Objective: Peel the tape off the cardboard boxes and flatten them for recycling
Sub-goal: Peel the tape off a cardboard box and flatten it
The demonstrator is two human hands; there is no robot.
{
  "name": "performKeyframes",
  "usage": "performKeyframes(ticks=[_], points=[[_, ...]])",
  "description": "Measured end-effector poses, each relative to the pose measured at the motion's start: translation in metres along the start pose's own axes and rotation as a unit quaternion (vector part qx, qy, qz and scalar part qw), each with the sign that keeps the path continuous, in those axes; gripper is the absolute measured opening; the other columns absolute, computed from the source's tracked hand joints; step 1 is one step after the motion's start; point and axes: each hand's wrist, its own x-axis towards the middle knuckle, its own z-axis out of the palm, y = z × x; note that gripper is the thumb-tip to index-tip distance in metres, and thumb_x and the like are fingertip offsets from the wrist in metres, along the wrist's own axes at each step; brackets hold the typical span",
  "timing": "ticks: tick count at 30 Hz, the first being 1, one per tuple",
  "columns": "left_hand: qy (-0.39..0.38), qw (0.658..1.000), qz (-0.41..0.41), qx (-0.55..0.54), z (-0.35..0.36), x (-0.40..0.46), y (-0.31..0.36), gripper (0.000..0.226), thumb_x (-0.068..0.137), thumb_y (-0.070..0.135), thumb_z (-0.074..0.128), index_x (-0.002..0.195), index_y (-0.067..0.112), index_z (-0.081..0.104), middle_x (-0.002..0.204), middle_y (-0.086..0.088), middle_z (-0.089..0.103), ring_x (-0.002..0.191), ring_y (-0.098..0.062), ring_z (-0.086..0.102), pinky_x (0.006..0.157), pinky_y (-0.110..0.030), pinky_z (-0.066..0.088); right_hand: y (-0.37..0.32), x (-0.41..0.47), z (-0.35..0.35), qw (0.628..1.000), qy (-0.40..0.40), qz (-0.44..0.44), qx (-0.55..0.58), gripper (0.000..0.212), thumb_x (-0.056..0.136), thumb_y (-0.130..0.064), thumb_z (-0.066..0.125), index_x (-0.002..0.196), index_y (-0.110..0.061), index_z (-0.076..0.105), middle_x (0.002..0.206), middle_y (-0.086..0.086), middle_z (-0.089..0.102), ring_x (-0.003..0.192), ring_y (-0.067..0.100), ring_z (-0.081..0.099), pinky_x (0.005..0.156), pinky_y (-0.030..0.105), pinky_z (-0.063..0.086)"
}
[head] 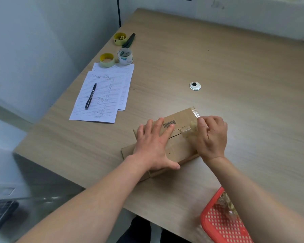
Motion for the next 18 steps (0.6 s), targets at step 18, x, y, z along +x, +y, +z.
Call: performKeyframes(ticks=[18], points=[[-0.003, 1.000, -0.002, -0.001, 0.000, 0.002, 0.001, 0.133, 0.051, 0.088, 0.063, 0.154, 0.041, -0.006, 0.163, 0.001, -0.015, 0.149, -0.035, -0.011, 0.120, -0.054, -0.005, -0.011, -0.005, 0.008, 0.984, -0.047, -0.099, -0.139, 0.037, 0.071, -0.041, 0.085, 0.087, -0.012, 0.071, 0.089, 0.007, 0.062, 0.081, 0.028, 0.059, 0.066, 0.030, 0.043]])
